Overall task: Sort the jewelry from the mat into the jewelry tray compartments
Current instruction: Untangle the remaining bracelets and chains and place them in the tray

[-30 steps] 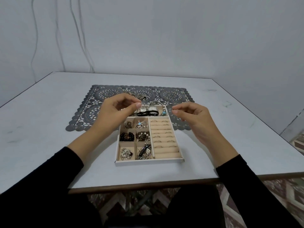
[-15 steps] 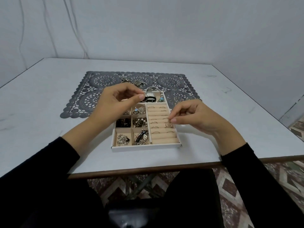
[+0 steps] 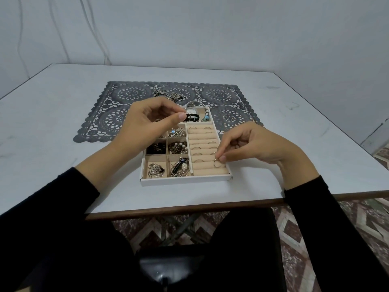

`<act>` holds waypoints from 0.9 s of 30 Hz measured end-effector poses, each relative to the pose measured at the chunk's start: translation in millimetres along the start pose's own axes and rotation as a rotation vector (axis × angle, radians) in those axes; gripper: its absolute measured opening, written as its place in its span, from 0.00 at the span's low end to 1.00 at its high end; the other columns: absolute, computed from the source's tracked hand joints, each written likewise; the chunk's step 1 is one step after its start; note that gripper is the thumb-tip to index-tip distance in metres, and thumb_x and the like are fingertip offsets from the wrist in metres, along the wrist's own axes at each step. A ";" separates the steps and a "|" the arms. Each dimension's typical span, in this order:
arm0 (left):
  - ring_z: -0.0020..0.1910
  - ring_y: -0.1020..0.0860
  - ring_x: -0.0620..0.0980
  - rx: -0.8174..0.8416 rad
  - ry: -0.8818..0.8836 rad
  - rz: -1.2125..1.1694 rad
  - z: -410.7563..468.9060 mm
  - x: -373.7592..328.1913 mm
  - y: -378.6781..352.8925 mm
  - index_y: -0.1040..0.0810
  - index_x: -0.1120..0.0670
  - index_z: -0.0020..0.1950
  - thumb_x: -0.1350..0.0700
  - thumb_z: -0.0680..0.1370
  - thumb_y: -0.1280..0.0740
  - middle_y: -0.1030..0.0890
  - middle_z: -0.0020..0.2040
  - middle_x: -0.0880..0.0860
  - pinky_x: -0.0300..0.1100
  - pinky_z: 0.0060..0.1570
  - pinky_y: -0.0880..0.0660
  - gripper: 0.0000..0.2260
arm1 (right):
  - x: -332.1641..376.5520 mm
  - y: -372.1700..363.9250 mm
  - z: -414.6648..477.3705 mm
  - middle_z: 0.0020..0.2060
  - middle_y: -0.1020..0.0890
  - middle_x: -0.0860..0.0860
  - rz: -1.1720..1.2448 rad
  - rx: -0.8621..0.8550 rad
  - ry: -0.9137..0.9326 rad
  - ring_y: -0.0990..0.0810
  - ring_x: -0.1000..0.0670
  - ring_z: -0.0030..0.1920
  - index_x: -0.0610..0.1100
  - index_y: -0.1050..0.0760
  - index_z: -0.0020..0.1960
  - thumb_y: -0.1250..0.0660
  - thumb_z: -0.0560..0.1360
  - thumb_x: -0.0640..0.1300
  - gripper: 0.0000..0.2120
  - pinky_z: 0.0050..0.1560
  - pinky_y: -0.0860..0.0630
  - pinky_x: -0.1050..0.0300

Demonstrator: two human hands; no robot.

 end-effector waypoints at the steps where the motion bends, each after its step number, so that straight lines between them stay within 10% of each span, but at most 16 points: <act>1: 0.39 0.18 0.45 -0.001 0.001 0.001 0.1 0.4 0.3 0.17 0.53 0.48 0.56 0.73 0.27 0.16 0.40 0.48 0.37 0.43 0.21 0.04 | -0.2 0.3 -0.1 0.39 0.17 0.39 -0.006 -0.003 -0.005 0.19 0.48 0.41 0.36 0.17 0.44 0.26 0.65 0.32 0.07 0.44 0.23 0.63; 27: 0.42 0.18 0.53 0.010 0.016 0.022 -0.2 3.6 -1.0 0.17 0.56 0.48 0.59 0.74 0.26 0.16 0.42 0.57 0.44 0.47 0.21 0.04 | 13.0 -0.1 -1.3 0.38 0.16 0.47 -0.158 0.162 -0.122 0.20 0.55 0.39 0.36 0.18 0.47 0.28 0.70 0.31 0.06 0.43 0.27 0.67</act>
Point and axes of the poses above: each hand's wrist, its own z-axis towards the middle knuckle, its own y-axis out of the back of the hand, x = y × z, the point moved 3 cm from there along z, towards the middle knuckle
